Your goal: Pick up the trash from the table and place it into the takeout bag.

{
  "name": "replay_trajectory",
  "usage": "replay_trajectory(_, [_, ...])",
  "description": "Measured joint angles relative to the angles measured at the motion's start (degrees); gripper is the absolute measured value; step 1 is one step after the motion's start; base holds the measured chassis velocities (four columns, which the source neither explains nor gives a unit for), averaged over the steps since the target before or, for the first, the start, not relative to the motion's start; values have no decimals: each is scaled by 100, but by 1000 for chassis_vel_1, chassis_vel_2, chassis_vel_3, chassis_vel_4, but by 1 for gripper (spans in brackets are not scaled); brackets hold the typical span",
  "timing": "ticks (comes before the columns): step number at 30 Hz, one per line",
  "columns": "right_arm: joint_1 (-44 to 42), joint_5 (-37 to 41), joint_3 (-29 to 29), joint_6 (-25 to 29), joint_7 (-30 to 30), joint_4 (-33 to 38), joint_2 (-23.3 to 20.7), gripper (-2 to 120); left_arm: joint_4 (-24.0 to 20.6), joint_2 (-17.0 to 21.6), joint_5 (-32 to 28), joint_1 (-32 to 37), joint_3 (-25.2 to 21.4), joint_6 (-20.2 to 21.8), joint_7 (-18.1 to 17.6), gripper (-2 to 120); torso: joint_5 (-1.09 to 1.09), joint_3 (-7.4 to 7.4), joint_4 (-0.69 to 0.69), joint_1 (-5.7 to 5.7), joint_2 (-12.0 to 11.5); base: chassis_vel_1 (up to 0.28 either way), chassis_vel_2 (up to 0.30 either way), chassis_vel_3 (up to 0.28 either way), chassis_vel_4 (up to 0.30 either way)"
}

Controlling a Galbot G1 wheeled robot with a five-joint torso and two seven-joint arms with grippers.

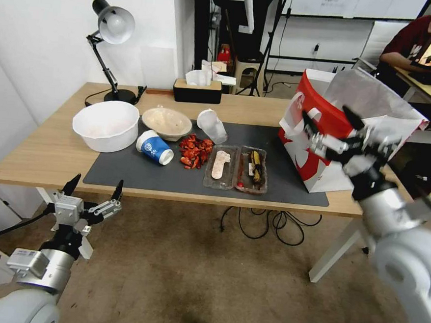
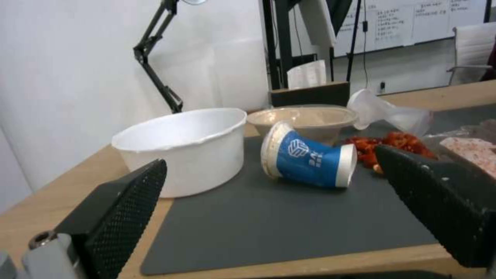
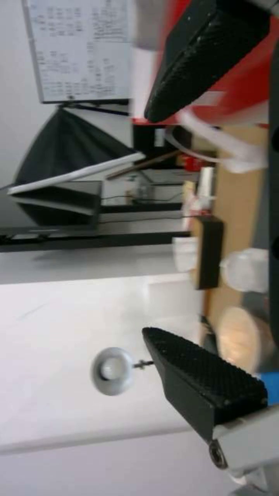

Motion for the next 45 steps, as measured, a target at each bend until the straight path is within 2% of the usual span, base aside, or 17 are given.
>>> replay_trajectory(7, [-1050, -758, -198, 498, -205, -11, 599, 100, 32, -15, 1, -35, 54, -18, 8, 100, -1, 0, -1, 0, 0, 0, 0, 0, 0])
replay_trajectory(13, [-1535, -1862, -653, 1033, -222, -682, 1125, 100, 94, 2, 17, -32, 76, -41, 7, 100, 0, 0, 0, 0, 0, 0, 0, 0, 0])
replay_trajectory(17, [-1596, -2182, -906, 1159, -24, -1049, 1354, 100, 101, 4, 30, -4, 81, -50, 7, 100, 0, 0, 1, 0, 0, 0, 0, 0, 0])
replay_trajectory(30, [-1591, -2265, -1345, 993, 455, -1423, 1890, 100, 181, -17, 34, -38, 99, -37, 5, 100, -1, 0, 0, -1, -1, 0, 0, 0, 0])
replay_trajectory(45, [-1519, -2123, -1361, 807, 537, -1422, 1957, 100, 207, -4, 26, -59, 96, -30, 4, 100, 0, 0, 0, 0, -1, 0, 0, 0, 0])
